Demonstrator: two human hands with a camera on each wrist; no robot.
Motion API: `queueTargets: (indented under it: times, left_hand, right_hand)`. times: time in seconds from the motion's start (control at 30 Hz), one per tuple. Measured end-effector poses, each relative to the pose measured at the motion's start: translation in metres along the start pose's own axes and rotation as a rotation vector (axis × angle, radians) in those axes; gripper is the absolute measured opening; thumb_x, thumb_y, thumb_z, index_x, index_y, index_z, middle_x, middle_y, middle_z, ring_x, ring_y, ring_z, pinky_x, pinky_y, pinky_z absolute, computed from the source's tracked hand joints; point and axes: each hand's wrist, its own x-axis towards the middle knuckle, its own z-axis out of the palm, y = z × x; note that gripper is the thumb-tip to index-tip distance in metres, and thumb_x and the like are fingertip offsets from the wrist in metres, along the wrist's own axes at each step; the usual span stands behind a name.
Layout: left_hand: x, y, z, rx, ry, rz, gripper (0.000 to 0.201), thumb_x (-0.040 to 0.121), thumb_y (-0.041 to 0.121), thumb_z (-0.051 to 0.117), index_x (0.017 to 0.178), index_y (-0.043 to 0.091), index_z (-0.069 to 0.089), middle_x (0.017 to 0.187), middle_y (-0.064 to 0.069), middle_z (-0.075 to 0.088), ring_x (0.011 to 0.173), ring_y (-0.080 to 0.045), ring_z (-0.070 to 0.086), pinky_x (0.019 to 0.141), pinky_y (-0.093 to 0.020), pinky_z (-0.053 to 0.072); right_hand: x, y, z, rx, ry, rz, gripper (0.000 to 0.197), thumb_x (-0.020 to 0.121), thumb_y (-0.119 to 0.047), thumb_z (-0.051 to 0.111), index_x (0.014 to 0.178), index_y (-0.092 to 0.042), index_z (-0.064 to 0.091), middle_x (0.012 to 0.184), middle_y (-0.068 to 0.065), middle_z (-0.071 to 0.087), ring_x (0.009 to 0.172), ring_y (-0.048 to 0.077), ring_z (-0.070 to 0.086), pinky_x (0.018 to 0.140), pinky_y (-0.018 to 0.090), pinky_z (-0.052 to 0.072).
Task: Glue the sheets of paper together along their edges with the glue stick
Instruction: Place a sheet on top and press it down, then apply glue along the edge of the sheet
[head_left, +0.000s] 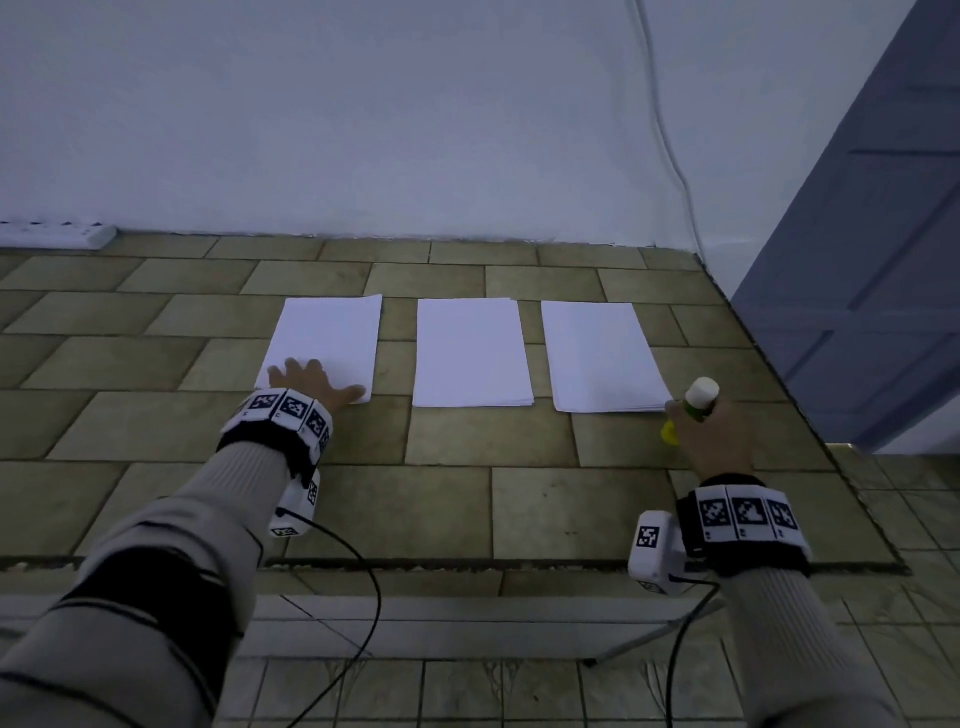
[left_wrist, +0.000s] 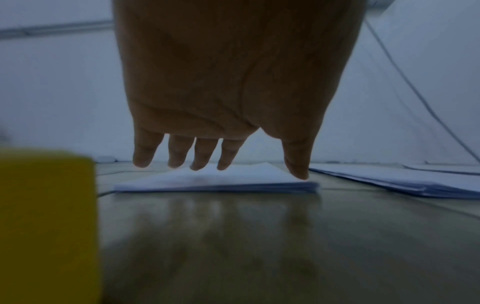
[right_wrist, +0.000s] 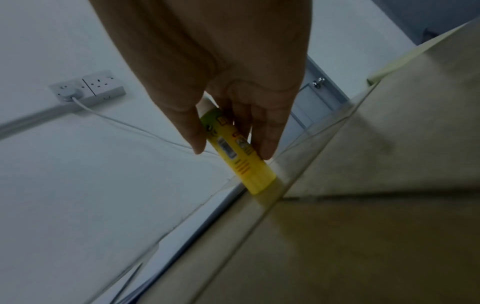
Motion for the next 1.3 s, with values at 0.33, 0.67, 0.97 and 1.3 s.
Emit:
queueTargets:
  times: [0.33,0.67,0.97,1.3]
  left_hand:
    - [0.009,-0.019,0.007,-0.222,0.148,0.130,0.061,0.095,0.055,0.047,0.130,0.005,0.051,0.128,-0.020,0.056,0.112,-0.038,0.054,0.089,-0.042,0.044]
    - [-0.057,0.006,-0.028,-0.558,0.468,0.516,0.055,0.094,0.047,0.054,0.138,0.015,0.050,0.155,-0.011,0.033,0.142,-0.027,0.029,0.113,-0.046,0.027]
    - [-0.126,0.038,0.001,-0.198,0.009,1.055,0.081,0.075,0.082,0.040,0.138,0.032,0.050,0.161,0.001,0.018,0.149,-0.014,0.012,0.120,-0.041,0.018]
    - [-0.140,0.029,0.029,0.245,-0.113,1.073,0.073,0.089,0.055,0.054,0.152,0.040,0.019,0.159,0.008,-0.016,0.143,-0.007,-0.023,0.115,-0.039,-0.015]
  right_hand:
    - [-0.003,-0.002,0.000,-0.042,-0.017,-0.017,0.040,0.092,-0.020,0.060,0.122,0.004,0.048,0.116,0.023,0.056,0.108,0.037,0.053,0.084,0.038,0.040]
    - [-0.001,0.002,-0.005,-0.137,-0.062,-0.025,0.049,0.087,-0.007,0.064,0.131,0.002,0.044,0.126,0.023,0.053,0.115,0.038,0.050,0.091,0.043,0.041]
    - [-0.003,-0.003,-0.010,-0.142,-0.110,-0.088,0.053,0.084,-0.008,0.068,0.132,-0.001,0.047,0.128,0.019,0.056,0.117,0.035,0.052,0.094,0.042,0.041]
    - [-0.017,-0.009,-0.009,-0.111,-0.237,-0.205,0.051,0.080,-0.008,0.074,0.126,-0.002,0.053,0.116,0.015,0.062,0.093,0.022,0.058,0.079,0.032,0.045]
